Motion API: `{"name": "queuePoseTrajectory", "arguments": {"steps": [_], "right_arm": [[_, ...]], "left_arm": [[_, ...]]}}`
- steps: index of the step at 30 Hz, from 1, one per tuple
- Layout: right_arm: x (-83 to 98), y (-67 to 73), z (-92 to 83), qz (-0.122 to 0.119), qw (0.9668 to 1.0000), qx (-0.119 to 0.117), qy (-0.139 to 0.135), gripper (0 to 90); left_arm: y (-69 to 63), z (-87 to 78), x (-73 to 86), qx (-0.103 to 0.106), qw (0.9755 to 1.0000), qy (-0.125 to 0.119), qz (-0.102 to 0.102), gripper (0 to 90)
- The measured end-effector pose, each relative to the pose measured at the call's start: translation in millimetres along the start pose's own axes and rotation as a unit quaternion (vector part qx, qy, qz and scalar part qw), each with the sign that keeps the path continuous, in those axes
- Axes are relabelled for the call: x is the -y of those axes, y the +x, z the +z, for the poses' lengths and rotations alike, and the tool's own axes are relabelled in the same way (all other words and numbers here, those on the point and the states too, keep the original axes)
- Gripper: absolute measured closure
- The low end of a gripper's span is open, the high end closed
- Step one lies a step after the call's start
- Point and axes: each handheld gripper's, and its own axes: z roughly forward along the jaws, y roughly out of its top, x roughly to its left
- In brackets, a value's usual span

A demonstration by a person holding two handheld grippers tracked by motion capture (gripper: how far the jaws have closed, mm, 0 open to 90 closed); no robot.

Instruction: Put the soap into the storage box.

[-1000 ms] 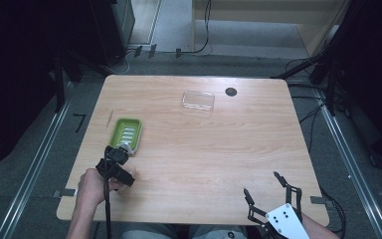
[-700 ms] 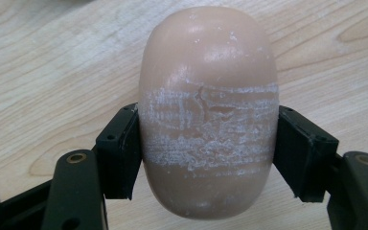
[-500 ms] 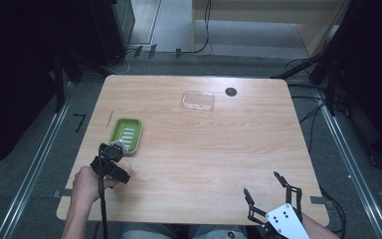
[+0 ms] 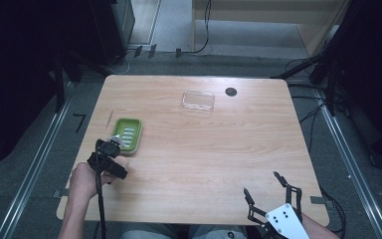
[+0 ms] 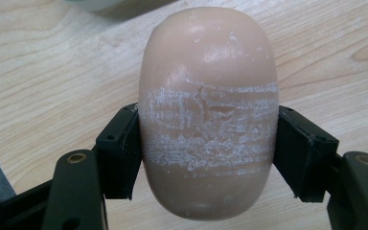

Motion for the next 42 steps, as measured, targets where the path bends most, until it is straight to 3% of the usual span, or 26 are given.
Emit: {"name": "queuePoseTrajectory", "arguments": {"steps": [8, 42], "right_arm": [[-0.1, 0.3, 0.4, 0.000, 1.0000, 0.000, 0.000, 13.1], [0.2, 0.0, 0.8, -0.001, 1.0000, 0.000, 0.000, 13.1]], "left_arm": [[7.2, -2.3, -5.5, 0.003, 0.9999, -0.003, -0.013, 33.5], [14.8, -16.3, -41.7, 0.008, 0.9996, -0.016, -0.020, 33.5]]}}
